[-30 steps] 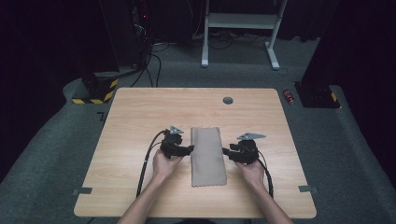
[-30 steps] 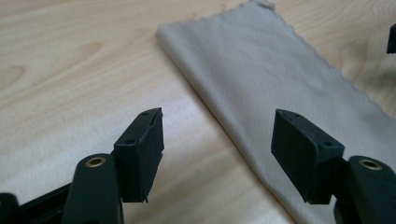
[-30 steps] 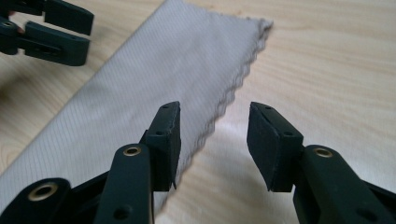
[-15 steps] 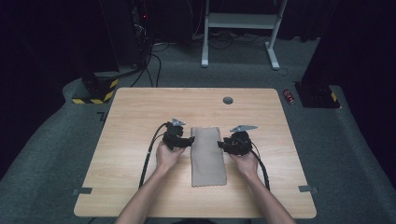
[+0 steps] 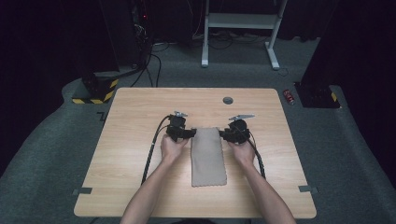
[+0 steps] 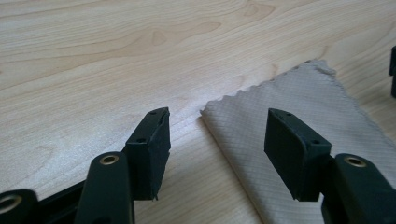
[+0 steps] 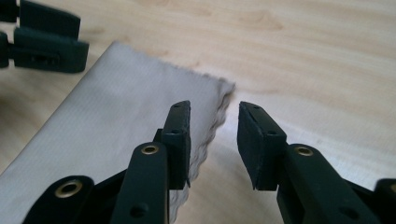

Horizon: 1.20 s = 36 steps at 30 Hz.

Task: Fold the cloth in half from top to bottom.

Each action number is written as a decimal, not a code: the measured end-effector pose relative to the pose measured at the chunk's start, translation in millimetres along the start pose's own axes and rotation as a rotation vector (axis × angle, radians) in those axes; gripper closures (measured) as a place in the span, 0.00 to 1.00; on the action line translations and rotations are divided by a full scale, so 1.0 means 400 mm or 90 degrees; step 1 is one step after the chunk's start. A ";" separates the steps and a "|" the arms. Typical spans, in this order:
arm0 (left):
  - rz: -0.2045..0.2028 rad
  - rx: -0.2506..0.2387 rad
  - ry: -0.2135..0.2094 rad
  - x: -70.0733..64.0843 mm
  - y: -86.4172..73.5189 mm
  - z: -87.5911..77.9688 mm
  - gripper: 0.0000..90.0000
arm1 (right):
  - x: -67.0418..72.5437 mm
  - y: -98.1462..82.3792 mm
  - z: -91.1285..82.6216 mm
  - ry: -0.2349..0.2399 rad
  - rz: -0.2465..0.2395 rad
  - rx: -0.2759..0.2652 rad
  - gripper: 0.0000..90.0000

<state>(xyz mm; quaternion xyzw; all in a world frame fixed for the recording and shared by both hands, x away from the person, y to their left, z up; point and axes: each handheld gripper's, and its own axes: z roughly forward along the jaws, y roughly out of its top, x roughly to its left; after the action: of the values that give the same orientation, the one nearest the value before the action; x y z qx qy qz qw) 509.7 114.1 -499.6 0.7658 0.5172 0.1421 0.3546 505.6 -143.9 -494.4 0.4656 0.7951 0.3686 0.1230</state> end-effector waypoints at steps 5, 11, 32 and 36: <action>-0.010 0.009 0.004 0.006 0.004 0.016 0.47 | -0.008 -0.010 0.032 -0.009 0.011 0.013 0.72; -0.021 0.018 0.005 0.008 0.001 0.037 0.48 | -0.003 -0.009 0.045 -0.016 0.010 0.005 0.73; 0.017 0.021 0.027 0.002 -0.001 0.041 0.68 | 0.016 0.057 0.114 -0.056 -0.024 0.059 0.75; 0.028 0.023 0.027 -0.003 0.002 0.044 0.73 | 0.014 0.056 0.115 -0.059 -0.025 0.052 0.81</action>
<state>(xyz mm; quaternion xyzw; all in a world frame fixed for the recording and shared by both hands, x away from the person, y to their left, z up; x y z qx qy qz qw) 520.1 106.0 -511.4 0.7800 0.5104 0.1568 0.3264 542.1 -110.9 -510.1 0.4712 0.8119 0.3115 0.1474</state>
